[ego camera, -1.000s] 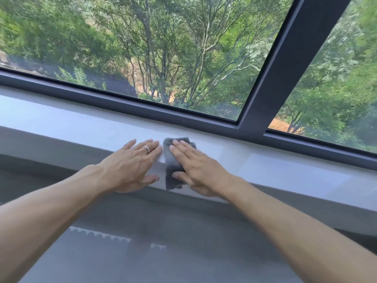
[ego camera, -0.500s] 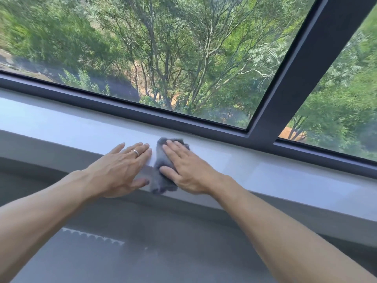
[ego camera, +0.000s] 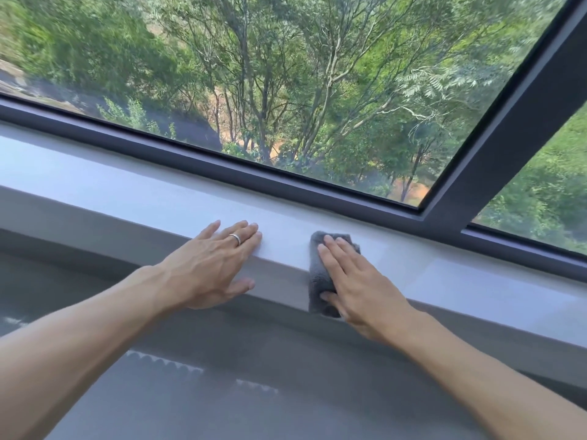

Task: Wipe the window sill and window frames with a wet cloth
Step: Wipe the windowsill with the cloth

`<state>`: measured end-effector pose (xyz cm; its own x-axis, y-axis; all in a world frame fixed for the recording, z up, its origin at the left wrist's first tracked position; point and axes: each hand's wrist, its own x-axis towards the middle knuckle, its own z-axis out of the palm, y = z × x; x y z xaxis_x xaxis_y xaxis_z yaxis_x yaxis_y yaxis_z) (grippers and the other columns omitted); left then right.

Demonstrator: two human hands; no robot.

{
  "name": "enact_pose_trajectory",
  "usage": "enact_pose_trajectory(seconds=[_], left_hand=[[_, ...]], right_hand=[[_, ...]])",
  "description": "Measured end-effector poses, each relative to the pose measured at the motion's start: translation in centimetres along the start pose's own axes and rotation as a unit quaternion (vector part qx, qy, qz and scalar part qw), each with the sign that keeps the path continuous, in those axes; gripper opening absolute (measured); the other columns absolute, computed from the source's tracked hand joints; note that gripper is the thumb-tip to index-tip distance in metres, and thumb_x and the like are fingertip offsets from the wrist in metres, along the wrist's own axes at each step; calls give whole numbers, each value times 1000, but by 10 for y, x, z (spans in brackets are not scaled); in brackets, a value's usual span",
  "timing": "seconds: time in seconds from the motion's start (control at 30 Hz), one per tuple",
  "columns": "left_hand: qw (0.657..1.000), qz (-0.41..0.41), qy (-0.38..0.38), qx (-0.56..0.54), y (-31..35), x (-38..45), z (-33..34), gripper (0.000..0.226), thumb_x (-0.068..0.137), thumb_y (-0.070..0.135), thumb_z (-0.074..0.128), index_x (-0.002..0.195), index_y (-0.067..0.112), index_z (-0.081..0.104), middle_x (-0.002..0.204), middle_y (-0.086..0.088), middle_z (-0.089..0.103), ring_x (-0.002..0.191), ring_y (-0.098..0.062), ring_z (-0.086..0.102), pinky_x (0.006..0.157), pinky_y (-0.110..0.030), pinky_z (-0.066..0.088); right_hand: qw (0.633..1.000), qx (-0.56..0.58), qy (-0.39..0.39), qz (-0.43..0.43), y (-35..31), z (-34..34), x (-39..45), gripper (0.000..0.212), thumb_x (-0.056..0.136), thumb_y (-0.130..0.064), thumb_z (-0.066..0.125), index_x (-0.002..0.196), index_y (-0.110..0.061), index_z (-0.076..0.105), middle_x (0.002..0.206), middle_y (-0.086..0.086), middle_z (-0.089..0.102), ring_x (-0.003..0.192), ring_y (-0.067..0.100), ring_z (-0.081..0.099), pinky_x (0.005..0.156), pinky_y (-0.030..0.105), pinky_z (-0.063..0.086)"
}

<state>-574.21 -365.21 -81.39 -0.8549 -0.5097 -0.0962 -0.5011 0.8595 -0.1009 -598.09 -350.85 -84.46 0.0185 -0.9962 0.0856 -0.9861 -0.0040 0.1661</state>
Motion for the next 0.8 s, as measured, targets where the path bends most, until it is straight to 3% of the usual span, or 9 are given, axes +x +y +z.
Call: enact_pose_trajectory(seconds=[0.1,0.17,0.33,0.4,0.47,0.6,0.73,0.8], left_hand=[[1000,-10,3,6,-16,-4,1,82,97,58,33,156,13,-2,164,-4,-2,151,-16,-5,123,-40,4],[1000,-15,6,1,-25,-8,3,82,97,59,35,156,12,0,164,-5,0,151,-17,-3,123,-40,5],[1000,-4,15,-11,-33,-14,15,82,98,56,35,155,11,-4,164,-6,-6,151,-19,-8,123,-42,5],[1000,-2,18,-16,-34,-14,18,82,98,55,35,155,12,-6,164,-5,-7,151,-18,-9,123,-42,4],[999,4,23,-22,-34,-10,18,84,98,54,37,155,10,-5,164,-6,-6,151,-18,-8,123,-42,4],[1000,5,24,-19,-49,-14,17,81,98,54,35,156,13,-2,164,-6,-5,151,-17,-7,123,-41,3],[999,-12,29,-20,-69,-23,19,74,99,58,28,156,20,1,164,-8,-7,151,-19,-10,123,-43,1],[999,-27,23,-19,-74,-25,20,73,99,57,26,156,20,0,164,-10,-8,151,-20,-10,123,-44,1]], right_hand=[[998,61,-4,-18,-46,-1,53,74,97,-41,49,153,-1,23,161,17,19,149,34,18,118,47,25],[998,59,-23,-24,-69,-9,73,78,99,-40,50,156,-5,10,164,12,4,152,29,4,123,42,12],[1000,18,16,-9,-46,-2,22,69,97,-34,51,153,-4,24,161,14,22,148,31,23,116,46,33],[1000,26,7,9,-52,-2,35,69,96,-34,50,152,-2,26,160,16,24,148,33,24,115,47,33],[998,55,-25,3,-73,-10,72,76,97,-37,54,155,-4,17,163,14,12,151,31,11,121,44,20],[992,82,-96,-20,-83,-27,94,75,103,-43,39,157,-12,-2,164,2,-11,151,16,-13,122,31,-5],[975,131,-152,95,-24,-37,63,62,105,-43,25,158,-15,8,165,-2,-5,151,10,-7,122,26,-3],[965,108,-168,170,-20,-38,83,60,105,-42,23,156,-10,14,165,7,4,152,18,3,121,31,7]])
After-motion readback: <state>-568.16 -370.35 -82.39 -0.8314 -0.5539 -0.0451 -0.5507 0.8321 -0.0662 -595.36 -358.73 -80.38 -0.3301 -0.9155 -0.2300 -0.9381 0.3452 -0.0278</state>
